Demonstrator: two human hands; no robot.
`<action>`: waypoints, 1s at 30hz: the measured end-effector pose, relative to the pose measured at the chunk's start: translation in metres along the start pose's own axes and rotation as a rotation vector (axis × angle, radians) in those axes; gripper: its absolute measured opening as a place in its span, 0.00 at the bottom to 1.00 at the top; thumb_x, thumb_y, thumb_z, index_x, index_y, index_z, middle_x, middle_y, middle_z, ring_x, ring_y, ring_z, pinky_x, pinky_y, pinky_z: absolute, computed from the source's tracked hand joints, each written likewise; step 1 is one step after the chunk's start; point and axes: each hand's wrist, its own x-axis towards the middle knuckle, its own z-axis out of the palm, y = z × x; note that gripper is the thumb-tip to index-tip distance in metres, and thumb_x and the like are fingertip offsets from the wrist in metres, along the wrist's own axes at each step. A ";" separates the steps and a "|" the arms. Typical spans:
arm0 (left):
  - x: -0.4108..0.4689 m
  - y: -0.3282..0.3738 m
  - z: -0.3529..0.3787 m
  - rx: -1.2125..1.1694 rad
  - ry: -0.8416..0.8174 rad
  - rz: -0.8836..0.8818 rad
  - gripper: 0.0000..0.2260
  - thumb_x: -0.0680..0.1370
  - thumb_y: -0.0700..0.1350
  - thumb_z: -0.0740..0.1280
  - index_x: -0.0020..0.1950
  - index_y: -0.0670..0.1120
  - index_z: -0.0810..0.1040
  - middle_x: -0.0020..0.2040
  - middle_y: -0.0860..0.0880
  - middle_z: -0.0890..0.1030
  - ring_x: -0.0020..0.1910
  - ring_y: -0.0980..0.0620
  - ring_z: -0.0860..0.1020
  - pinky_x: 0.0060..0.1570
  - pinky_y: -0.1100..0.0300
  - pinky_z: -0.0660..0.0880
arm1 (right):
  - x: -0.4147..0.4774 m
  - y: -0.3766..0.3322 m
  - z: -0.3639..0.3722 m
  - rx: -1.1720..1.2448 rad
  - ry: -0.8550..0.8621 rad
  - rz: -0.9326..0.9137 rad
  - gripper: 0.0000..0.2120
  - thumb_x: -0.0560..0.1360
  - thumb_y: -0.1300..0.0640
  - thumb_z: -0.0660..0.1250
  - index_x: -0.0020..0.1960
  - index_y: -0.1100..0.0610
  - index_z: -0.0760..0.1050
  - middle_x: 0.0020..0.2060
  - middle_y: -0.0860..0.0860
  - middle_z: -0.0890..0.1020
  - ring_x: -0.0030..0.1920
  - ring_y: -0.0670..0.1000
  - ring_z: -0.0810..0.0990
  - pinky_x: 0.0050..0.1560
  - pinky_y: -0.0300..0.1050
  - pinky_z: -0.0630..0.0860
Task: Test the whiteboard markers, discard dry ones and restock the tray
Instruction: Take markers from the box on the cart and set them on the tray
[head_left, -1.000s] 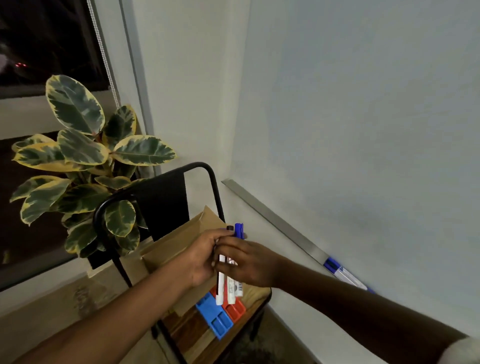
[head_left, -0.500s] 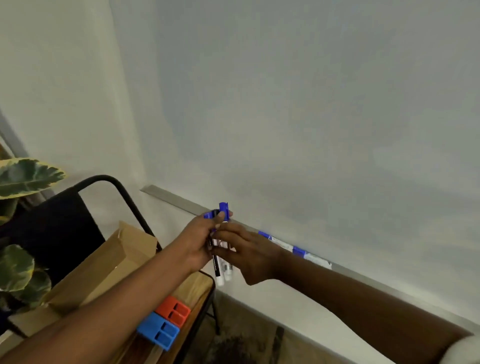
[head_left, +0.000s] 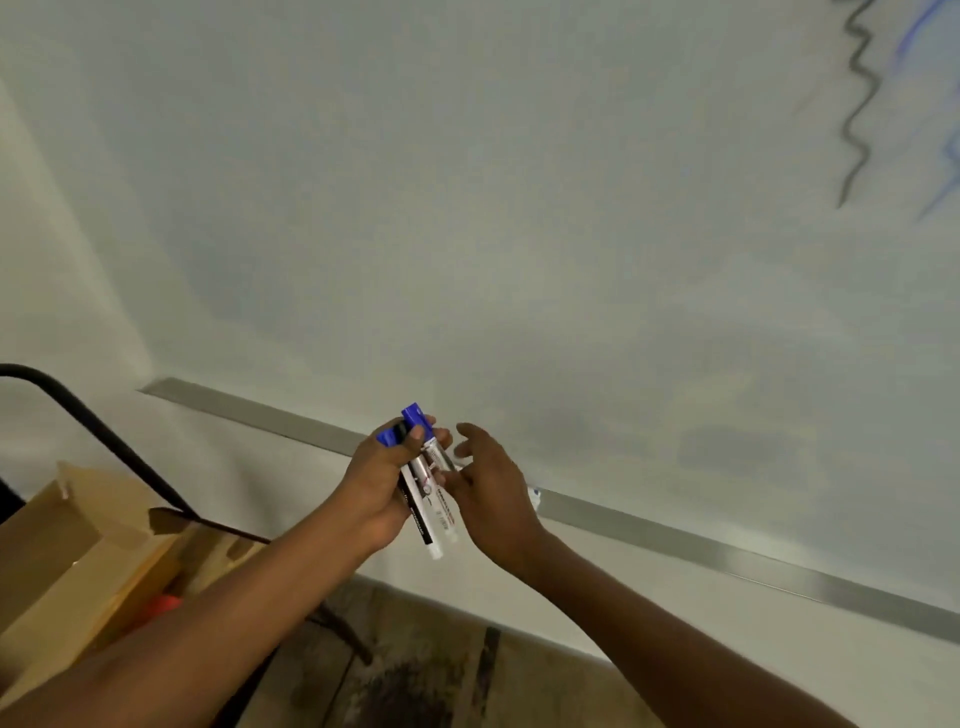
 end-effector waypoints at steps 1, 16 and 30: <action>-0.001 -0.008 0.010 -0.005 0.001 -0.001 0.08 0.77 0.39 0.66 0.55 0.42 0.78 0.46 0.42 0.84 0.45 0.43 0.81 0.52 0.47 0.76 | -0.003 0.008 -0.010 0.001 -0.027 -0.030 0.21 0.77 0.55 0.65 0.69 0.51 0.67 0.57 0.50 0.79 0.52 0.48 0.79 0.53 0.40 0.75; 0.010 -0.116 0.094 -0.116 0.066 -0.028 0.11 0.74 0.44 0.67 0.54 0.42 0.77 0.53 0.41 0.83 0.53 0.42 0.81 0.58 0.43 0.75 | -0.024 0.143 -0.095 -0.173 0.031 0.046 0.07 0.76 0.59 0.67 0.53 0.52 0.80 0.47 0.50 0.81 0.45 0.50 0.77 0.46 0.44 0.74; 0.063 -0.140 0.067 -0.154 0.130 -0.082 0.12 0.72 0.44 0.67 0.53 0.40 0.76 0.54 0.38 0.81 0.54 0.39 0.81 0.59 0.43 0.74 | 0.001 0.245 -0.083 -0.409 0.036 0.196 0.10 0.74 0.59 0.69 0.54 0.52 0.82 0.46 0.51 0.84 0.45 0.52 0.78 0.51 0.45 0.72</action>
